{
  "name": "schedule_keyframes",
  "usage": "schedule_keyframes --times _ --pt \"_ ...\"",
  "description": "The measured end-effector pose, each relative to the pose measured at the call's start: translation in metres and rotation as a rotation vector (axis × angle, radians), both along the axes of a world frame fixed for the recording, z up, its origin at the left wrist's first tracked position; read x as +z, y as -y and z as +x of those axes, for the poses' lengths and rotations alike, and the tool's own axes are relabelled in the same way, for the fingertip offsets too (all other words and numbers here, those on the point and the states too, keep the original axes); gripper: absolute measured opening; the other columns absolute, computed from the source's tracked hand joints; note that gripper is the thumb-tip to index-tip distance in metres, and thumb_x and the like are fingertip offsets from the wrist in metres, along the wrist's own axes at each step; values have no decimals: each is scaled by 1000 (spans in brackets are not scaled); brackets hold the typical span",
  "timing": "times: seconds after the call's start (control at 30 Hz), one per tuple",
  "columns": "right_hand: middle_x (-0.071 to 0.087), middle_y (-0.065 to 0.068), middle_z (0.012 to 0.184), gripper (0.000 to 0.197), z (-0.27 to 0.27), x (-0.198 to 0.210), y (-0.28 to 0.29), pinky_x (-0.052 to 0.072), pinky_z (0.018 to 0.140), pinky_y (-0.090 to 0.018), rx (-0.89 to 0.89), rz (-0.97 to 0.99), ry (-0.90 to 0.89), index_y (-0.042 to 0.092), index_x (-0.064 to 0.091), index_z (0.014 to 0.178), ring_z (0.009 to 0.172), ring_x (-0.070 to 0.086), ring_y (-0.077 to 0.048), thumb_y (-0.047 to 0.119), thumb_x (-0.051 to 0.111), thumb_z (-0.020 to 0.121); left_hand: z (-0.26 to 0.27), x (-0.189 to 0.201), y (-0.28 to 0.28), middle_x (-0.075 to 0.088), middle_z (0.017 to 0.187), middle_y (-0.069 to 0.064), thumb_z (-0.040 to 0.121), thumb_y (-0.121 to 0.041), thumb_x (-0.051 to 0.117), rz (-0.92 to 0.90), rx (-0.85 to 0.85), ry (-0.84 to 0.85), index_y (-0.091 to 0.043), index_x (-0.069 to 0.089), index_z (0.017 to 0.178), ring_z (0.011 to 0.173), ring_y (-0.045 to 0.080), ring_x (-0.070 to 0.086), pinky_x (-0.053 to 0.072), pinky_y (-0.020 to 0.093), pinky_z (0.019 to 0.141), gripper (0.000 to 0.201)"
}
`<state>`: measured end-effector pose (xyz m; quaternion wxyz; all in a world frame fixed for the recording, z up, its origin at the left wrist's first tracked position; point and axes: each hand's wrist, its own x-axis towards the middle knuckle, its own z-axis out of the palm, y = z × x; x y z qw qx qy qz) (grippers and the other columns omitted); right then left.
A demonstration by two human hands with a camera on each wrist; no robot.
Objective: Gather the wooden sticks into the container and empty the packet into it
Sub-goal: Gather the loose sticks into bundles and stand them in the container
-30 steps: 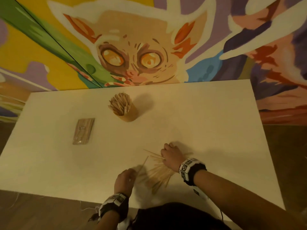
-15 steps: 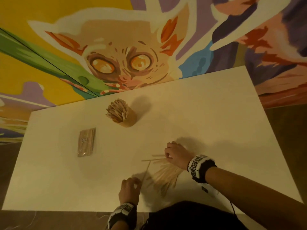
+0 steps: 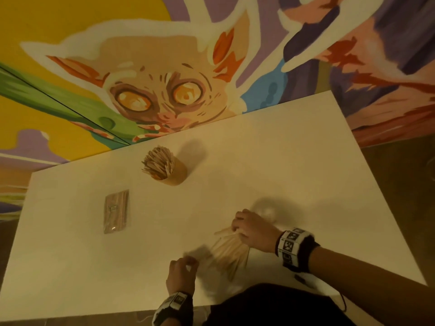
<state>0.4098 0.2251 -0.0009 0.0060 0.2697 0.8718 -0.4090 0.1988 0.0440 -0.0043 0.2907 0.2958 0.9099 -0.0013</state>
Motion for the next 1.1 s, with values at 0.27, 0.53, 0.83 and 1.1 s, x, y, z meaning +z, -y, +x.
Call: schedule_keyframes --times 0.27,0.53,0.83,1.1 --pt "68 -5 54 18 112 -16 -25 48 47 -23 -558 -587 232 -1 70 74 42 60 -15 7 61 87 -5 -1 -3 50 104 -1 90 -37 63 -31 -21 28 -38 62 89 76 14 52 41 27 70 2" --pt "58 -12 42 20 144 -27 -8 42 36 -24 -804 -719 160 -11 69 66 29 51 -19 -3 63 83 3 6 -9 48 98 -6 91 -34 63 13 -89 -36 -38 66 91 96 21 60 43 28 70 5" --pt "56 -14 39 22 137 -33 -9 39 34 -20 -866 -720 182 -11 69 62 27 50 -21 0 63 81 6 4 -14 38 91 -10 93 -26 58 -15 -172 -46 -34 59 89 102 24 57 45 30 67 9" --pt "53 -12 36 25 127 -30 -10 44 42 -28 -927 -732 206 -10 69 60 28 48 -24 3 62 79 26 13 -40 47 83 -18 90 -34 63 177 -311 44 -36 64 87 88 13 57 42 26 67 5"
